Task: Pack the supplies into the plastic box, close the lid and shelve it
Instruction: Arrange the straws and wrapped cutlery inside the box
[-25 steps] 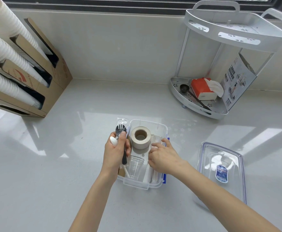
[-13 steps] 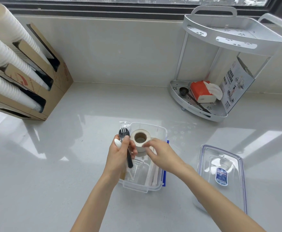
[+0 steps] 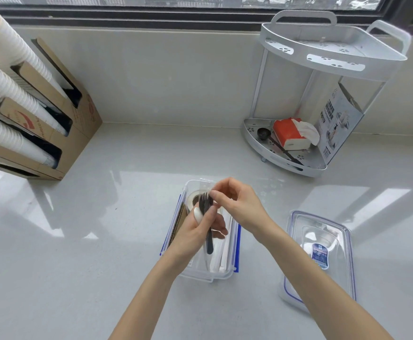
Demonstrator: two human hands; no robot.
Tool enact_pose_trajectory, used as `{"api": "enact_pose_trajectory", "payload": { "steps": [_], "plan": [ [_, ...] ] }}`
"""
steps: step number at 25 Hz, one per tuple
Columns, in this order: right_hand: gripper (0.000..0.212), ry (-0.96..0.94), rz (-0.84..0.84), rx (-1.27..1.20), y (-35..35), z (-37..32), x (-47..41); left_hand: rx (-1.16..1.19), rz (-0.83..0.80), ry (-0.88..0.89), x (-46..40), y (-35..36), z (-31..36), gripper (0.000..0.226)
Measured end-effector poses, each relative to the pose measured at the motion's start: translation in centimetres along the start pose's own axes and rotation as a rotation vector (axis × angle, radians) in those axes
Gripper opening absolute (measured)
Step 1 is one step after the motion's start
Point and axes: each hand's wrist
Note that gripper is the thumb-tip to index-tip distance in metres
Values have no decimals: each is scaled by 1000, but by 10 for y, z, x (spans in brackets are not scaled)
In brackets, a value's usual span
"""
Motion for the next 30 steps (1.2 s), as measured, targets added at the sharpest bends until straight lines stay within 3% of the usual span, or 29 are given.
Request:
{"api": "enact_pose_trajectory", "payload": {
  "steps": [3, 7, 10, 15, 22, 27, 30],
  "plan": [
    [13, 24, 95, -4, -5, 3, -4, 68, 30, -33, 0, -6, -3, 26],
    [7, 60, 249, -30, -16, 11, -9, 92, 248, -57, -3, -20, -7, 27],
    [14, 67, 188, 231, -11, 23, -7, 92, 355, -81, -3, -29, -5, 27],
    [21, 40, 44, 729, 9, 52, -7, -2, 348, -97, -1, -30, -5, 18],
    [26, -27, 33, 1060, 20, 62, -1, -30, 293, -188, -3, -25, -8, 20],
    [33, -68, 50, 959, 9, 57, 2, -80, 202, -111, -4, -22, -7, 18],
    [25, -5, 67, 540, 1, 43, 7, -96, 227, -123, -16, -20, -9, 16]
  ]
}}
Point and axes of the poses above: each hand's wrist, its own x-axis away from the middle knuckle, its own y-axis out of the palm, z = x × y, and after that the axes turned 12 degrees about -x, right-handed
